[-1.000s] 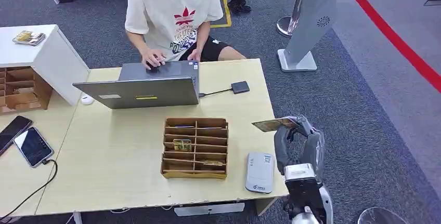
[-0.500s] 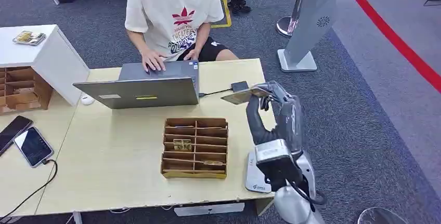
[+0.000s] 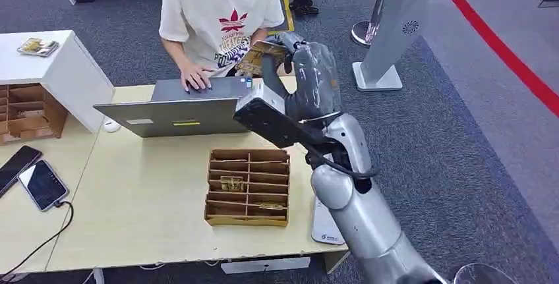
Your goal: Pass the card to the sensor for recognition and then transmit it.
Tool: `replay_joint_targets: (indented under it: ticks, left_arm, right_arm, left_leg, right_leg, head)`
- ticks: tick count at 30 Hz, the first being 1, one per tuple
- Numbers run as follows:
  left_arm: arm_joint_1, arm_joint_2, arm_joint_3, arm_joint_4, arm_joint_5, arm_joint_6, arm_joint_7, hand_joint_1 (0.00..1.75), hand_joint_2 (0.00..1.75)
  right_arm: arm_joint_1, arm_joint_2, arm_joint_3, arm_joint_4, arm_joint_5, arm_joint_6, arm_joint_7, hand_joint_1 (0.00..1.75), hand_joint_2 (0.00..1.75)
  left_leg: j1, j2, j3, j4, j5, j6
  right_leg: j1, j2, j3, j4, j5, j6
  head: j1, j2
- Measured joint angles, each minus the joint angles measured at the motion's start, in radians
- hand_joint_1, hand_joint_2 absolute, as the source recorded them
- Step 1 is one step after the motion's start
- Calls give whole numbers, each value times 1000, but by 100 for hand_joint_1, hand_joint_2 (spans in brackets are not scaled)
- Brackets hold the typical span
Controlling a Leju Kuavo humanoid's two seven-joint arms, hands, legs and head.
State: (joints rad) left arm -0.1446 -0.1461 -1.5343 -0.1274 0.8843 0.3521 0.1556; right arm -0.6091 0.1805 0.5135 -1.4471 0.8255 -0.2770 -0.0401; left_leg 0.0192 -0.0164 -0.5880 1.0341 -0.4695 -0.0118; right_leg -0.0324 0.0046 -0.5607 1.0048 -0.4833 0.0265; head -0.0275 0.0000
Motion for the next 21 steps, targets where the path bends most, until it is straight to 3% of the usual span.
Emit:
replay_joint_targets:
  ticks: [8, 15, 21]
  left_arm:
    - [-6, 2, -1, 0, -15, -10, 7, 0, 0]
    - [-16, 2, -1, 0, -67, -33, 17, 0, 0]
    - [-17, 2, -1, 0, -83, -39, 18, 0, 0]
  right_arm:
    - [-65, 1, -10, 75, 19, 5, 21, 175, 175]
    - [-143, 3, -53, 187, 102, 5, 84, 175, 175]
    - [-185, 3, -86, 271, 155, 0, 102, 175, 175]
  left_leg:
    - [0, 0, 0, 0, 0, 0]
    - [0, 0, 0, 0, 0, 0]
    - [0, 0, 0, 0, 0, 0]
  right_leg:
    - [0, 0, 0, 0, 0, 0]
    - [0, 0, 0, 0, 0, 0]
    - [0, 0, 0, 0, 1, 0]
  head:
    - [0, 0]
    - [0, 0]
    - [0, 0]
